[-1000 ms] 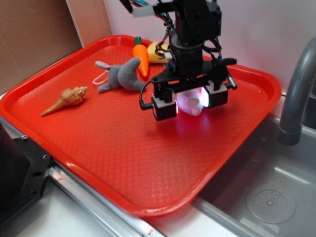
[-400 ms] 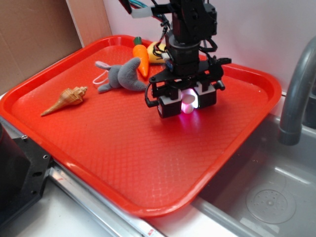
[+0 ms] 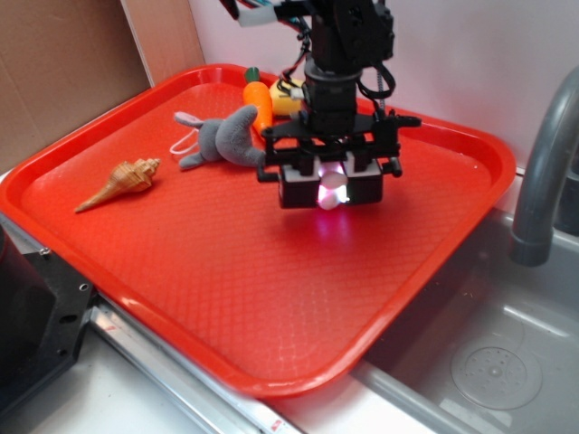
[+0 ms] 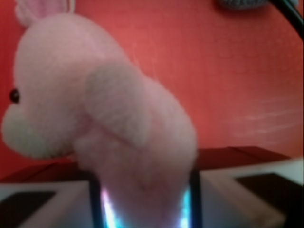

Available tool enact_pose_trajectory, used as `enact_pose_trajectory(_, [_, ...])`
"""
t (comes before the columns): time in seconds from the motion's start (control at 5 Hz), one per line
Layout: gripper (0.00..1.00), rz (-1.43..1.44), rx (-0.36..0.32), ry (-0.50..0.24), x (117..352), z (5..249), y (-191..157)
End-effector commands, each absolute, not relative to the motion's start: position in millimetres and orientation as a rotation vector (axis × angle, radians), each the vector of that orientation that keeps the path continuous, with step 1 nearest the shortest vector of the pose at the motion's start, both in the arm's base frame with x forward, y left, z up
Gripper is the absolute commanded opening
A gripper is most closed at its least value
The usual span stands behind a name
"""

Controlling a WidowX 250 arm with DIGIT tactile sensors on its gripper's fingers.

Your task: Grab the pink bunny.

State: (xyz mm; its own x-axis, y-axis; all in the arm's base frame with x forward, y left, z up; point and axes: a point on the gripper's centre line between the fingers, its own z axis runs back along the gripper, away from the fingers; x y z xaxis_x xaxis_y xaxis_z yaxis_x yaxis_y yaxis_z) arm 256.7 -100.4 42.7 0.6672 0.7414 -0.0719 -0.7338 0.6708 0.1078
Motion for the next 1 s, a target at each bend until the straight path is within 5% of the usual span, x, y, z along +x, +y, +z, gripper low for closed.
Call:
enact_pose_trajectory(0.0, [0.0, 0.354, -0.018, 0.156, 244.7, 129.9, -77.7])
enact_pose_trajectory(0.4, [0.0, 0.163, -0.078, 0.089, 194.0, 182.8, -43.2])
enact_pose_trajectory(0.8, [0.0, 0.23, -0.088, -0.044, 149.1, 198.0, -7.6])
